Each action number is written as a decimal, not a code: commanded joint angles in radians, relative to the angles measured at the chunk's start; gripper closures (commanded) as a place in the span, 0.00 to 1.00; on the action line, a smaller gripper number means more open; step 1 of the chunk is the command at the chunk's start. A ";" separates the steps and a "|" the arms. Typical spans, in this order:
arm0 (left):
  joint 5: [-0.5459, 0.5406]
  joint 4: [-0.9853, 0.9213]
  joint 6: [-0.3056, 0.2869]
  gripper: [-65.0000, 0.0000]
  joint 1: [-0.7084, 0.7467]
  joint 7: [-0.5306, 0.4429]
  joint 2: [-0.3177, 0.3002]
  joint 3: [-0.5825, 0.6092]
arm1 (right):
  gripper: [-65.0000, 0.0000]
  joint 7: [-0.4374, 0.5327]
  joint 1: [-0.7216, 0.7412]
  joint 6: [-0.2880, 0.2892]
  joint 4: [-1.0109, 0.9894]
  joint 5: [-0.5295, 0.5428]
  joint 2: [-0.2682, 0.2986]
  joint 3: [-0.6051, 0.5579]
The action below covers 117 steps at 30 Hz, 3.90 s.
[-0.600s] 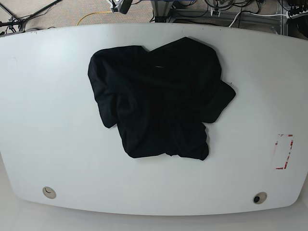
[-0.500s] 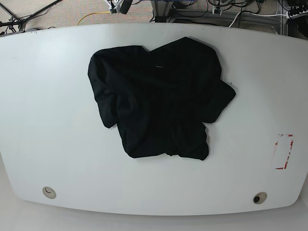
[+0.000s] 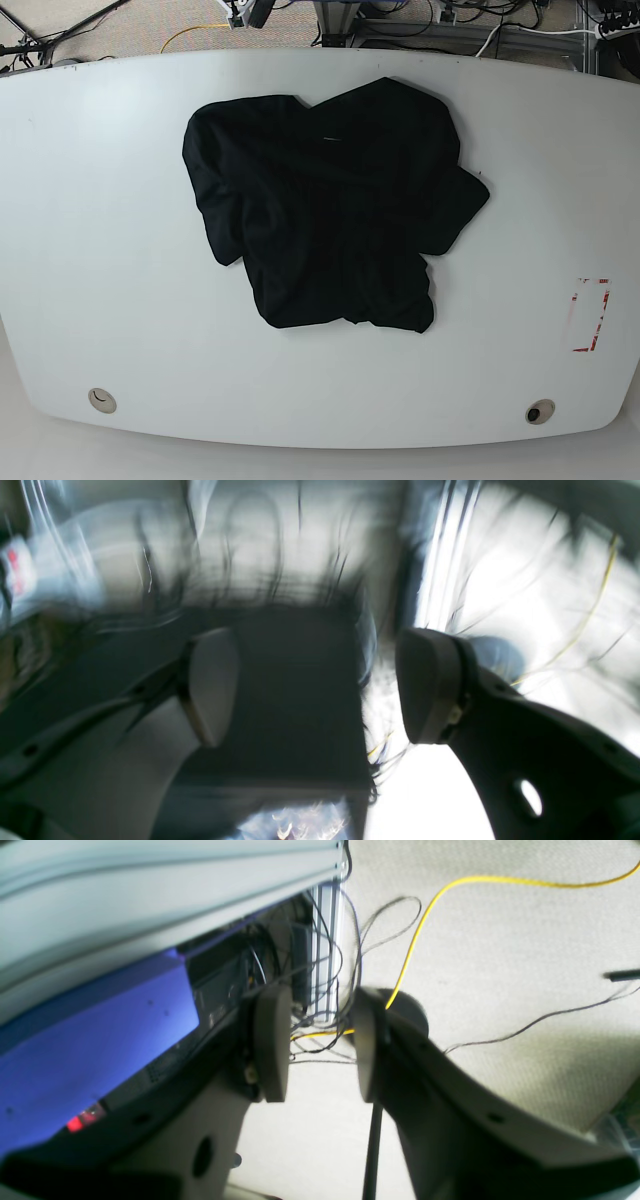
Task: Fold the T-shirt properly
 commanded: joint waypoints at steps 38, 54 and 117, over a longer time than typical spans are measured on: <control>0.007 0.350 -0.001 0.32 0.127 0.041 -0.094 0.005 | 0.70 -0.088 -0.156 0.006 0.363 0.001 -0.028 0.002; 0.007 0.803 0.100 0.32 0.428 0.041 -0.236 -0.049 | 0.70 -0.167 -0.452 0.009 0.887 0.004 -0.057 0.002; 0.203 1.590 0.097 0.09 0.752 0.041 -0.229 -0.472 | 0.42 -0.177 -0.386 0.183 1.450 0.029 0.077 -0.235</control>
